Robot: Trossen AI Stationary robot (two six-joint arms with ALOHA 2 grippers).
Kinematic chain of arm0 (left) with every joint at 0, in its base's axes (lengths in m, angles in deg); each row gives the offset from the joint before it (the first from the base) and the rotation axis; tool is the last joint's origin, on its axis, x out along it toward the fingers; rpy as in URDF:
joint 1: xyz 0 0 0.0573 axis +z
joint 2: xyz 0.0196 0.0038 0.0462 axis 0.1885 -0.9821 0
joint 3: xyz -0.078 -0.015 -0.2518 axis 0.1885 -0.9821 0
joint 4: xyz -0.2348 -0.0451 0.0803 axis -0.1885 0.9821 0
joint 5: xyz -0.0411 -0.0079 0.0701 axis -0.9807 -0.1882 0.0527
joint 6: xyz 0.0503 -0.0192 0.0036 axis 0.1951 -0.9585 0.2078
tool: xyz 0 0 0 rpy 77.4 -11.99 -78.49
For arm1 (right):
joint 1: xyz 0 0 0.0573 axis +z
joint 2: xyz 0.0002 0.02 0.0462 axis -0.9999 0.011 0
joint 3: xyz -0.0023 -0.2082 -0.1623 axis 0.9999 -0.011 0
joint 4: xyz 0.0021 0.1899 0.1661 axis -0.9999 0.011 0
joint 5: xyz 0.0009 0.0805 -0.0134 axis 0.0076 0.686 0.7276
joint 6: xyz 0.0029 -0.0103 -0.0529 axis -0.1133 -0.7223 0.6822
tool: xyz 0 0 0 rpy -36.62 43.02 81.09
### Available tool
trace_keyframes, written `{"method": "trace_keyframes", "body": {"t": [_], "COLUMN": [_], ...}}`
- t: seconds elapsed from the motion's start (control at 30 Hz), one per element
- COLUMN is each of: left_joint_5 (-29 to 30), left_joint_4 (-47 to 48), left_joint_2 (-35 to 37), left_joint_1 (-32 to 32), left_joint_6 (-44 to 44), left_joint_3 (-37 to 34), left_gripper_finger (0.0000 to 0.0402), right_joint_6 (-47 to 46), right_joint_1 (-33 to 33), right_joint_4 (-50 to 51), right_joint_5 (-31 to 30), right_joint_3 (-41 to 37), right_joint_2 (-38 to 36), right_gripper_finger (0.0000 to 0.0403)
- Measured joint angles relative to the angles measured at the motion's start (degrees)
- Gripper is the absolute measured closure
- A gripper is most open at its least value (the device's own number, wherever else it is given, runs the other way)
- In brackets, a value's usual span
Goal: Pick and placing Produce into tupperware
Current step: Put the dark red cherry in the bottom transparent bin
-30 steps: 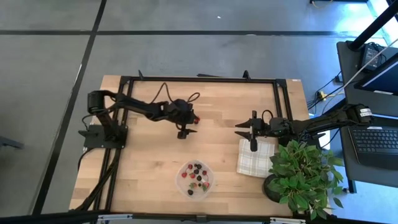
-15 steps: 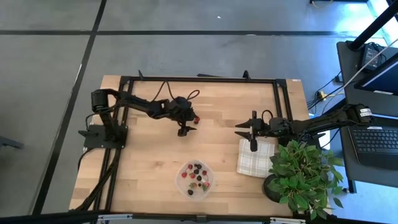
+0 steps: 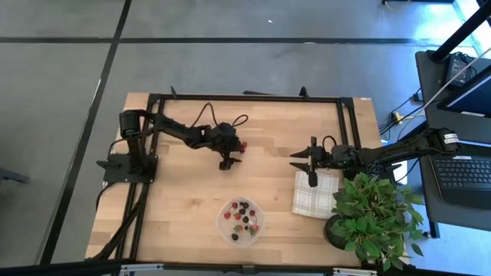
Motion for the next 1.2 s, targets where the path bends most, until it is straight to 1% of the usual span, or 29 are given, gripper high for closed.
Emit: {"method": "trace_keyframes", "body": {"t": [0.33, 0.67, 1.2], "left_joint_5": [-0.42, -0.43, -0.4], "left_joint_4": [-3.85, -2.8, -2.62], "left_joint_2": [-2.36, -2.38, -2.45], "left_joint_1": [-0.56, -0.62, -0.65], "left_joint_6": [-0.22, -0.25, -0.18], "left_joint_3": [0.15, 0.2, 0.17], "left_gripper_finger": [0.0103, 0.0145, 0.0201], "right_joint_6": [0.09, 0.2, 0.07], "right_joint_1": [0.02, 0.04, 0.04], "right_joint_4": [0.01, 0.01, 0.01], "right_joint_5": [-0.02, -0.02, -0.02], "right_joint_3": [0.0, 0.0, 0.0], "right_joint_2": [0.0, 0.0, 0.0], "right_gripper_finger": [0.0253, 0.0253, 0.0253]}}
